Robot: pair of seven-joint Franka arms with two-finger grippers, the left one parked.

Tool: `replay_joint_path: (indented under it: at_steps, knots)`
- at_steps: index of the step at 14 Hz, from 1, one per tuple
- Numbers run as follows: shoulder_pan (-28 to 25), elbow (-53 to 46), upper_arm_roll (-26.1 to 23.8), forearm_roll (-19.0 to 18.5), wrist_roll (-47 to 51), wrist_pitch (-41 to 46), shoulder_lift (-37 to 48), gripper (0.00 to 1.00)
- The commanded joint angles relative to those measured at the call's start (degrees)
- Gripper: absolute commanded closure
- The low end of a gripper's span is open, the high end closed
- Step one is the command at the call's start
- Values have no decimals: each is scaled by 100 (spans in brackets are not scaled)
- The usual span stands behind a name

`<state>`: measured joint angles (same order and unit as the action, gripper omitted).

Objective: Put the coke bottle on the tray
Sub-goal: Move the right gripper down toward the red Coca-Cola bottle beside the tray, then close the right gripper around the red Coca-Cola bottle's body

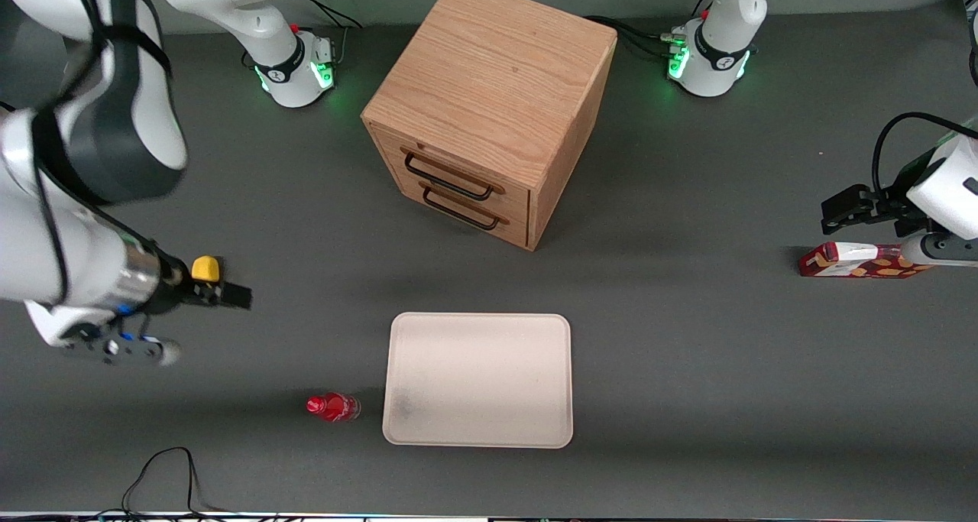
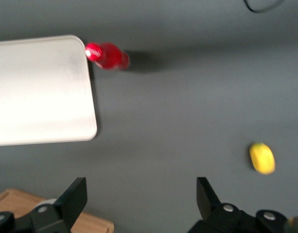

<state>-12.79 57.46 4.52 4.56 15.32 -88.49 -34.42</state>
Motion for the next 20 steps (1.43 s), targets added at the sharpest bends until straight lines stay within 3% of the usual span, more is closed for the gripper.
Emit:
replay_joint_path:
  at_steps: [1, 8, 14, 18, 20]
  knots:
    - [66, -833, -144, 45, 85, -551, -881, 0]
    - [-66, -833, -206, 28, 85, -2460, -1980, 0]
    - [-136, -789, -232, -7, 77, -2744, -2218, 1]
    - [-127, -763, -224, -7, -187, -2998, -2218, 9]
    - [-119, -745, -224, 1, -187, -3077, -2227, 18]
